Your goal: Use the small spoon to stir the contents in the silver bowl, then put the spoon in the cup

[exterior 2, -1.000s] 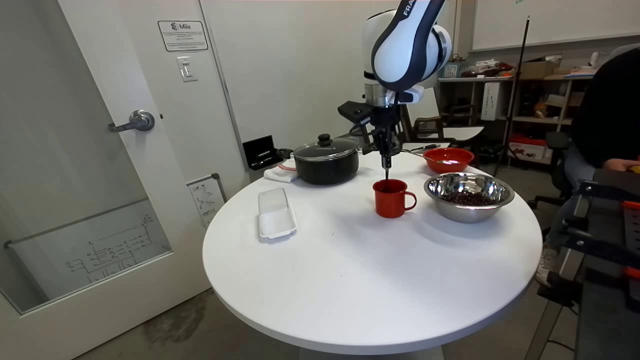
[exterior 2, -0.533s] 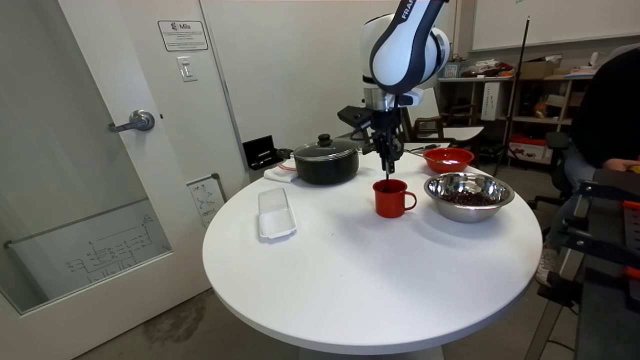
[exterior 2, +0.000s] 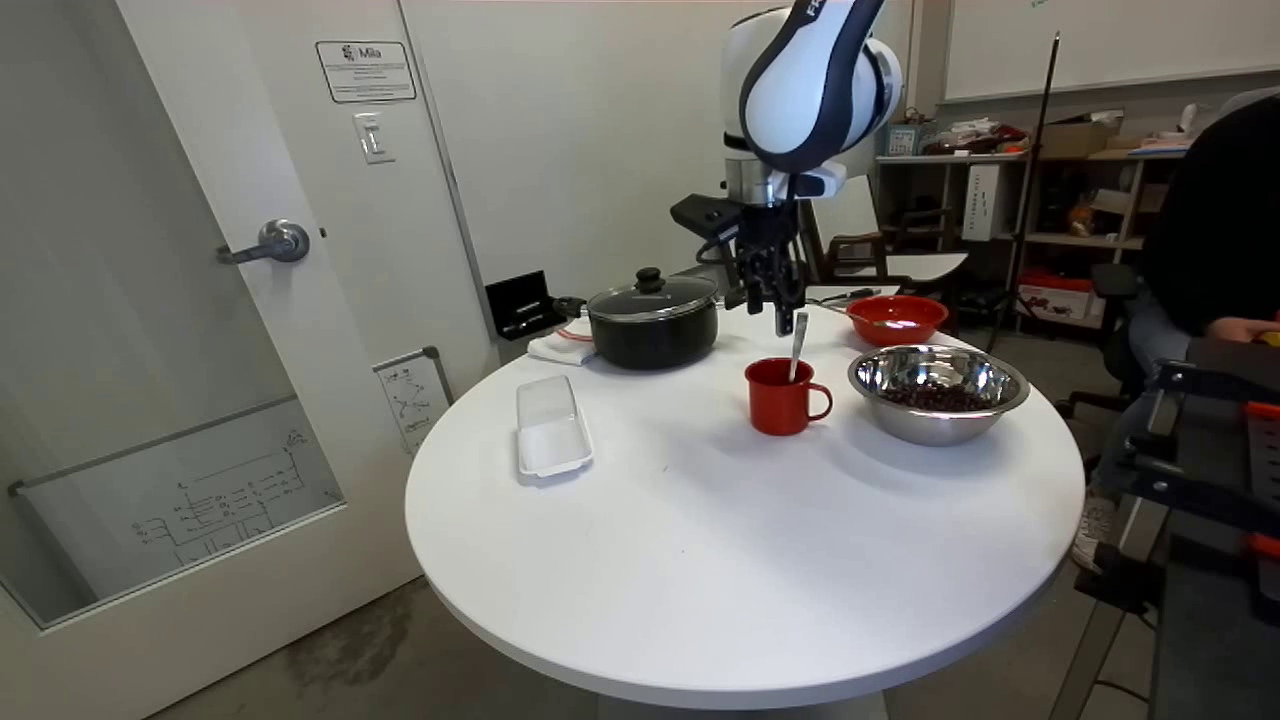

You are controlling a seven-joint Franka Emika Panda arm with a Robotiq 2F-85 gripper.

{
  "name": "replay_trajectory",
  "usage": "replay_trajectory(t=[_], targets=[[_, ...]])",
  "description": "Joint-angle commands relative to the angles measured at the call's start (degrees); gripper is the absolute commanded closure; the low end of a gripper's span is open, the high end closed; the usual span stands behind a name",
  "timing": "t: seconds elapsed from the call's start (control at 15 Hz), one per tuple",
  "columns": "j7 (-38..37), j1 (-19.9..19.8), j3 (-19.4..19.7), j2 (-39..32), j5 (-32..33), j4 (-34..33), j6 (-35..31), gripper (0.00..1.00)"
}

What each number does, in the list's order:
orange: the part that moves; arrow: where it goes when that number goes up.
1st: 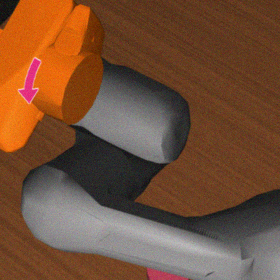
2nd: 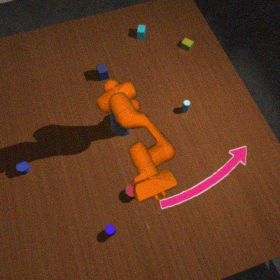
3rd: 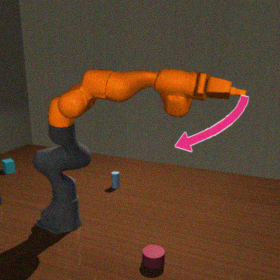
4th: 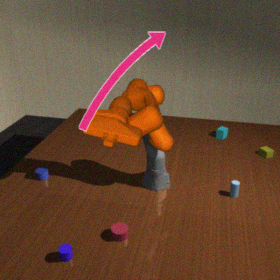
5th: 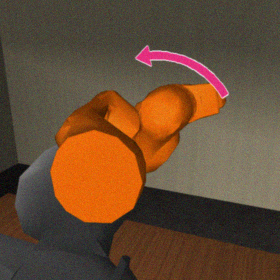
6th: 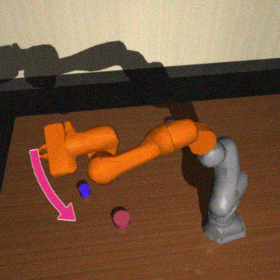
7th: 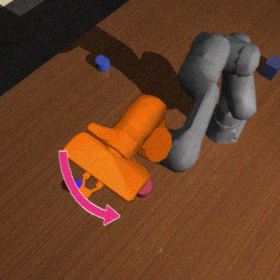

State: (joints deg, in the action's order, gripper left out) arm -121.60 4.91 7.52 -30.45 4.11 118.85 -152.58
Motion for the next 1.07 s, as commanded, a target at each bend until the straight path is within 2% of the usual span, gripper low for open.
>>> replay_trajectory(t=[0.0, 0.13, 0.27, 0.33, 0.47, 0.6, 0.8, 0.87, 0.93, 1.0], targets=[[2.43, 1.38, 0.98, 9.13, -0.29, 6.63, -3.09, 0.00], [2.63, 1.69, 1.34, 14.14, 0.41, 9.28, -4.08, 0.00], [-2.29, 3.16, 4.13, 18.63, 3.29, 10.05, -0.26, 0.00], [-4.66, 2.81, 4.84, 20.65, 3.59, 9.56, 5.20, 0.00], [-5.99, -0.19, 3.89, 23.82, 1.48, 8.79, 13.56, 0.00], [1.14, -4.27, 2.06, 25.41, -5.51, 6.44, 23.64, 0.00], [9.06, -8.57, 2.27, 23.71, -14.64, 2.10, 33.30, 0.00], [10.94, -9.72, 2.36, 22.02, -18.13, 0.78, 34.61, 0.00], [6.94, -8.68, 1.89, 25.04, -12.82, 4.09, 31.11, 0.00], [8.65, -9.62, 2.11, 24.44, -14.91, 3.31, 32.49, 0.00]])
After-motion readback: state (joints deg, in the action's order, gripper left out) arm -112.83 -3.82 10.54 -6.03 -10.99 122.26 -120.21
